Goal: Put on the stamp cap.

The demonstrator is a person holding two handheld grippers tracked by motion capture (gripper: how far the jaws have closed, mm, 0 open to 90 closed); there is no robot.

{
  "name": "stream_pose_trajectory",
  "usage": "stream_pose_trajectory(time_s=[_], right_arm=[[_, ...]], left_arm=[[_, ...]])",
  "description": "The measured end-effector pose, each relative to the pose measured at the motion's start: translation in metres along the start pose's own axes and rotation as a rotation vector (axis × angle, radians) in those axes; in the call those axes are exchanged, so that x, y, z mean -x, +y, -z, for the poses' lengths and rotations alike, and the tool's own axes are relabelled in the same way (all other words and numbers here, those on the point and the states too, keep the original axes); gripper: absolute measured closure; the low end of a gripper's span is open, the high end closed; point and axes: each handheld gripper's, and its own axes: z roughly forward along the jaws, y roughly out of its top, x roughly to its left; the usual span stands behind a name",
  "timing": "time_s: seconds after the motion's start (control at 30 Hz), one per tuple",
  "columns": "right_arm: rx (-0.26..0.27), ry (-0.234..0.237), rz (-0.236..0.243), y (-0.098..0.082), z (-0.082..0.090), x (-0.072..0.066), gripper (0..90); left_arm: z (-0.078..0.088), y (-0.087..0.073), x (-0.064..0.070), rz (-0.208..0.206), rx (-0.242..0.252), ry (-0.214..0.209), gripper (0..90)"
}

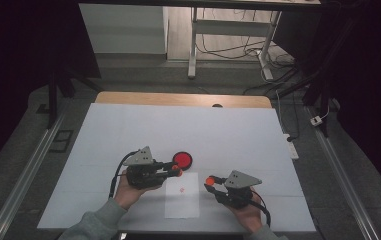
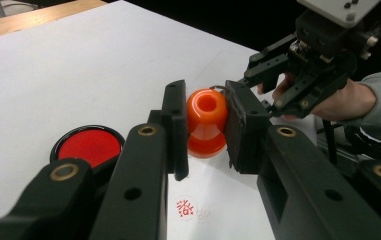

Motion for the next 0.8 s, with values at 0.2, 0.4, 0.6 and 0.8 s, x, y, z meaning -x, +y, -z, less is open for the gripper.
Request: stream_pose_trajectory(time_s=[0.2, 0.4, 0.6, 0.8], right_arm=[[0.004, 0.020, 0.009, 0.003, -0.008, -0.006, 64.0], [-0.006, 0.034, 0.032, 0.007, -0.014, -0.012, 64.0], [-0.003, 0.043, 0.039, 0.009, -0.019, -0.014, 64.0], [0.000, 0.056, 0.042, 0.012, -0.023, -0.018, 64.0]], left_arm=[[0.000, -0.001, -0.001, -0.006, -0.009, 0.010, 72.0], [0.001, -0.001, 0.000, -0.009, -0.011, 0.015, 72.0], [0.000, -0.001, 0.000, -0.009, -0.019, 0.011, 72.0], [-0.001, -0.002, 0.000, -0.007, -0.021, 0.011, 72.0]])
